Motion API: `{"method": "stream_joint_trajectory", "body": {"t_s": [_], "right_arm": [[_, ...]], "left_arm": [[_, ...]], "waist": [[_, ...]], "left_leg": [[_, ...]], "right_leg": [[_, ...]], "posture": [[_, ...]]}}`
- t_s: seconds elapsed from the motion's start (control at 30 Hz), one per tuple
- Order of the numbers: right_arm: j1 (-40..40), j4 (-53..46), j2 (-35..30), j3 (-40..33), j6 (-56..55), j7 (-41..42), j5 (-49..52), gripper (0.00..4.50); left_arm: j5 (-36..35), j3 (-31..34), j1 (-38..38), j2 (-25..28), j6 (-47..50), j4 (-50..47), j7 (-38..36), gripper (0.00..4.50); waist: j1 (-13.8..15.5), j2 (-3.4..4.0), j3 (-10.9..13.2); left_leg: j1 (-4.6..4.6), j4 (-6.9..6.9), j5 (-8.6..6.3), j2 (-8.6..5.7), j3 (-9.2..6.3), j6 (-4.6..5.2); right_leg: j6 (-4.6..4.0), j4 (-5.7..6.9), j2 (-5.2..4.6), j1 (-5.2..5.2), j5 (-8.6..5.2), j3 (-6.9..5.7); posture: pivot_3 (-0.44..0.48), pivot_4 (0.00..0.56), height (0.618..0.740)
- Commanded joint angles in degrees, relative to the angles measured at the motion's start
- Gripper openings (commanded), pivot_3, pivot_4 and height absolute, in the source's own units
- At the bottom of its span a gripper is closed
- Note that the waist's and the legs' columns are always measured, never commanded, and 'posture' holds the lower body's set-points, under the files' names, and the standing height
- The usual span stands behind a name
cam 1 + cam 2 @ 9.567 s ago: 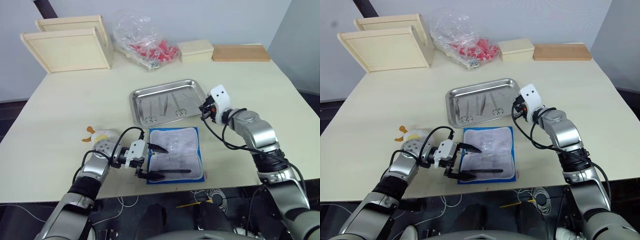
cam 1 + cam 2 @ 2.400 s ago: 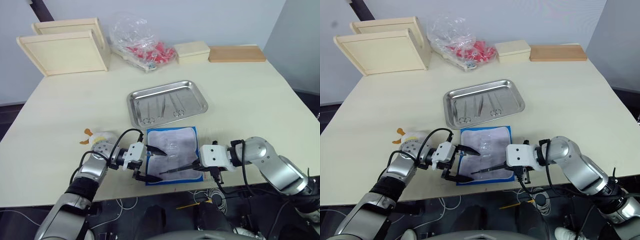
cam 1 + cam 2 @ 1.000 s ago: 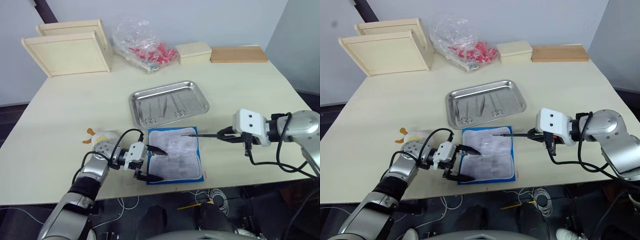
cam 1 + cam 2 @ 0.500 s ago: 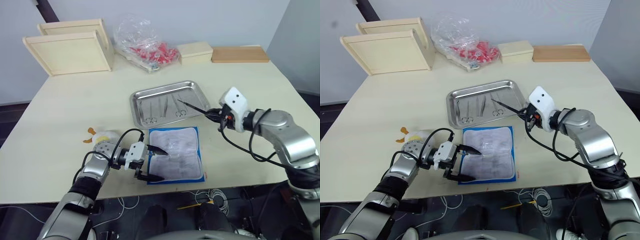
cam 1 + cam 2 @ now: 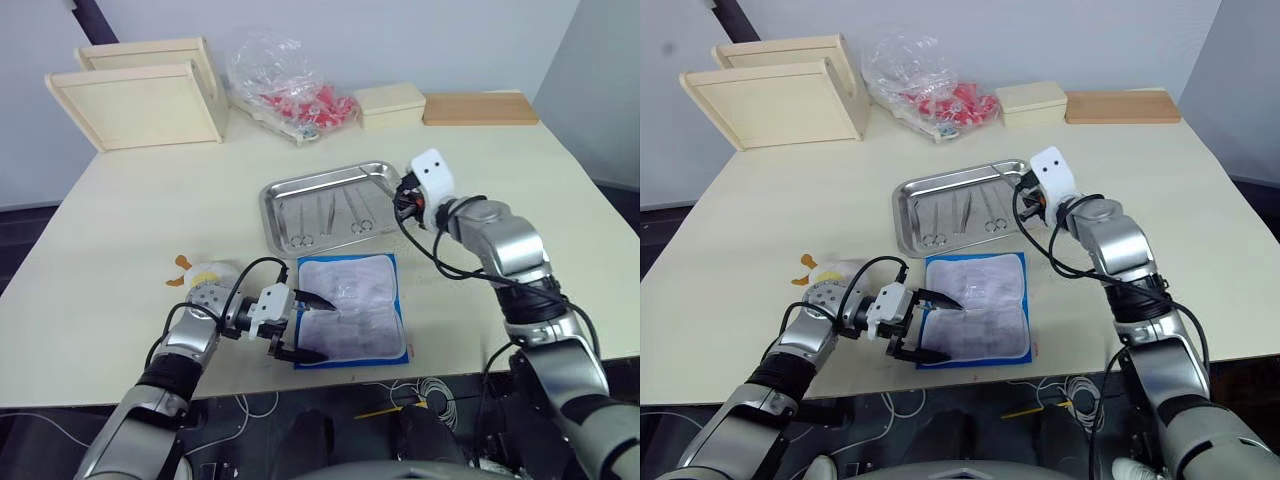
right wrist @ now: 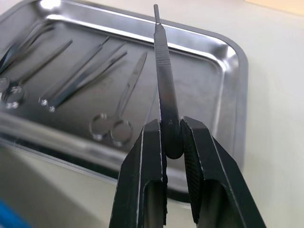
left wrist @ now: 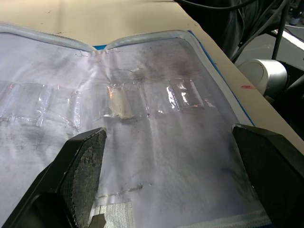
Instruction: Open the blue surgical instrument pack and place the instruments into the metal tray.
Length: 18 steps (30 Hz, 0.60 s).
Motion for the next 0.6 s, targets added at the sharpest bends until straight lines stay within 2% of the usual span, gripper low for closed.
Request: {"method": "stream_joint_trajectory", "body": {"t_s": [0.03,0.4,0.6], "right_arm": [[-3.35,4.38,1.73,-2.42,-2.53,-3.39,-0.96,0.08],[-9.58,22.49,10.35,-9.81,-7.11,-13.48,0.05,0.08],[-11.27,28.26,11.37,-11.01,-9.63,-14.56,-0.16,0.08]], "left_arm": [[5.68,-3.44,3.43,0.93,1.49,3.00,-0.05,4.50],[5.51,-3.04,4.36,1.20,2.16,1.67,0.37,4.50],[5.61,-3.01,4.55,1.14,2.27,1.42,0.59,4.50]], "waist": [[-0.08,0.00,0.00],[-1.01,0.03,0.02],[-0.98,0.04,0.02]], "left_leg": [[0.00,0.00,0.00,0.00,0.01,0.00],[0.01,-0.04,-0.02,-0.02,-0.01,0.03],[0.00,-0.10,-0.02,-0.02,0.00,0.03]], "right_leg": [[-0.04,0.00,-0.01,0.00,0.03,0.00],[0.01,0.00,-0.02,0.00,0.07,0.01],[-0.01,-0.03,-0.04,0.00,0.10,0.02]], "posture": [[0.000,0.150,0.740],[0.000,0.150,0.740],[0.000,0.150,0.740]]}}
